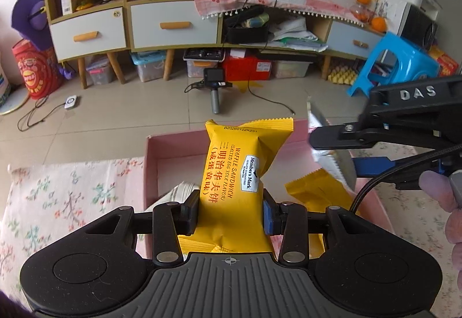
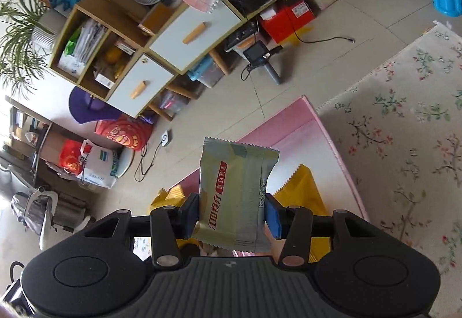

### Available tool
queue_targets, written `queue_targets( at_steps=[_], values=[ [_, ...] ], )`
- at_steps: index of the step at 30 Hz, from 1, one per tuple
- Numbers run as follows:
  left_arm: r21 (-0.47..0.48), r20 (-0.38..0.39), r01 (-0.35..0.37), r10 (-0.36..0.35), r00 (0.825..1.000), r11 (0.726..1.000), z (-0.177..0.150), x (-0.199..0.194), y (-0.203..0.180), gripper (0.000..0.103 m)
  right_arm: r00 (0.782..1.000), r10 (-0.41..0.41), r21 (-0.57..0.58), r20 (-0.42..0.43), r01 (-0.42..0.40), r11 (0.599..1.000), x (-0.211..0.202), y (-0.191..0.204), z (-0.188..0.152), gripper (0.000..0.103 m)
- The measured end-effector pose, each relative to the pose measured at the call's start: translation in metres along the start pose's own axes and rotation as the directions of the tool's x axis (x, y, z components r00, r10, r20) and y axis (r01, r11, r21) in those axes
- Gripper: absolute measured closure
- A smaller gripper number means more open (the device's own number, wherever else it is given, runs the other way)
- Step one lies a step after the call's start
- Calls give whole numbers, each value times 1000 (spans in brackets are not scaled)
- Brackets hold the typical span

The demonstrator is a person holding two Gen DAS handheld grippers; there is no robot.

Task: Organize snacks
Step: 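Lower both bags into the box and open both tools, then move both open tools back over the remaining snacks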

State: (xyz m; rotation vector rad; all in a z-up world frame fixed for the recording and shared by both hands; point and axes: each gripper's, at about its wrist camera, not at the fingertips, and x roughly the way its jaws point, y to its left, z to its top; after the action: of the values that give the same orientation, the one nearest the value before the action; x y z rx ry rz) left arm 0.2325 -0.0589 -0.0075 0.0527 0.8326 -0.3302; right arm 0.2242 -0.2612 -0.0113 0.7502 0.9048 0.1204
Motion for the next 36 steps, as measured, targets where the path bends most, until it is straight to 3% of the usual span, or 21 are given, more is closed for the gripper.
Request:
queue_targets(
  at_steps=[8, 13, 15, 16, 29, 36],
  values=[
    [10, 15, -4, 4, 1000, 1000, 2, 13, 1, 64, 998, -57, -58, -15, 56, 997, 13, 2, 3, 64],
    [33, 39, 15, -16, 999, 999, 3, 12, 4, 55, 997, -72, -57, 6, 72, 996, 12, -3, 5, 58],
    [31, 55, 23, -24, 998, 999, 3, 8, 5, 41, 998, -59, -52, 12, 60, 997, 9, -4, 6, 47],
    [29, 62, 24, -26, 998, 999, 2, 6, 5, 39, 998, -54, -51, 15, 55, 997, 8, -4, 7, 45],
    [62, 76, 40, -45, 996, 997, -6, -22, -1, 26, 997, -63, -100, 38, 66, 993, -24, 10, -3, 33],
    [78, 87, 47, -53, 995, 996, -24, -50, -5, 20, 995, -75, -182, 58, 85, 980, -52, 20, -22, 27]
  ],
)
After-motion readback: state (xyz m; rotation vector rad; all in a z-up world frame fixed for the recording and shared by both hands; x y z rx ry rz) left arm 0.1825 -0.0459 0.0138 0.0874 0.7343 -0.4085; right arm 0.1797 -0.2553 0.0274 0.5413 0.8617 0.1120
